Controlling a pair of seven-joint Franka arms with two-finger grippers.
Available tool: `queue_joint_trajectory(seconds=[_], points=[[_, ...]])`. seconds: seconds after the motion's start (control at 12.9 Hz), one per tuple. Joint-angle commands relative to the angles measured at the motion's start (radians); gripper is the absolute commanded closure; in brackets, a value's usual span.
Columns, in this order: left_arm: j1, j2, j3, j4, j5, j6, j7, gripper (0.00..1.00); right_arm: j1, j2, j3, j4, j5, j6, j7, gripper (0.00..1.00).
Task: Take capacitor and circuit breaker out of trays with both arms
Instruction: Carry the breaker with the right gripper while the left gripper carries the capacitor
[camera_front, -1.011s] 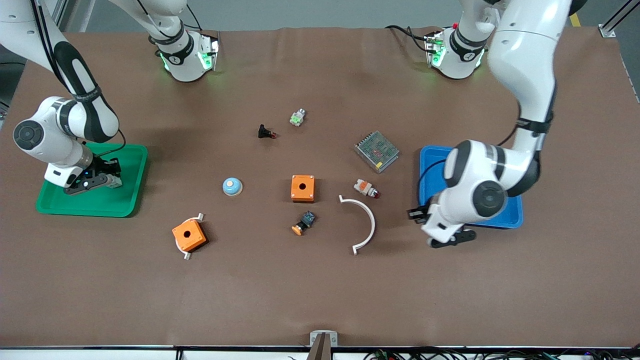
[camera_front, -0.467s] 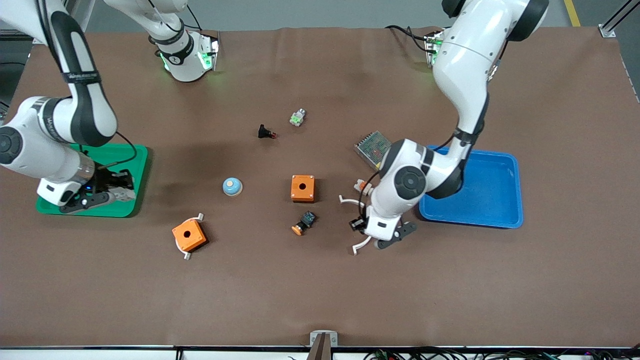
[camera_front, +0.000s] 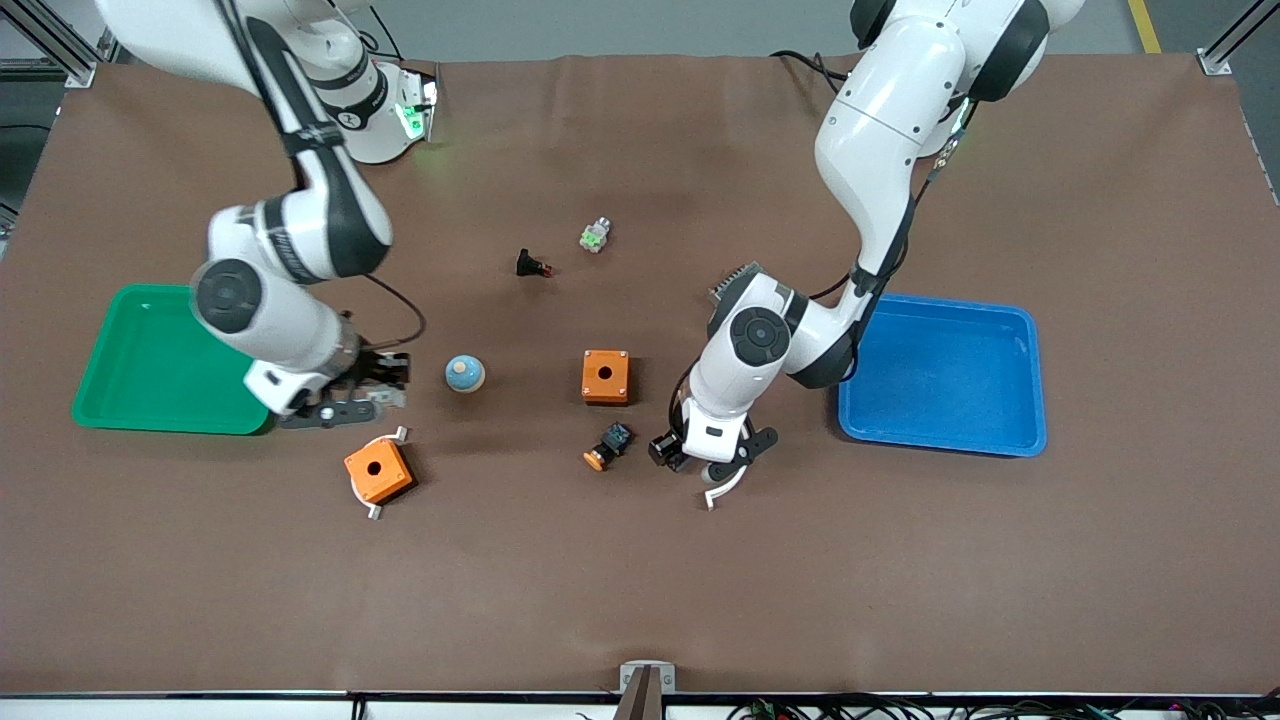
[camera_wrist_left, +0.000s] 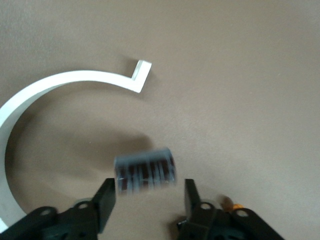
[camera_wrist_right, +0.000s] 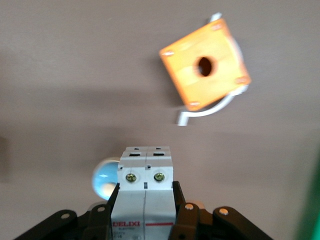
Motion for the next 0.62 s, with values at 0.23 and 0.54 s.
queue_joint_trajectory(seconds=[0.23,0.54], points=[[0.036,-0.101,0.014,-0.007,0.017,-0.023,0.004,0.01,0.119,0.220,-0.012,0.144,0.081,0.109,0.189,1.00],[0.123,-0.240,0.013,-0.104,0.016,-0.137,0.190,0.01,0.204,0.304,-0.013,0.230,0.080,0.110,0.364,0.99]])
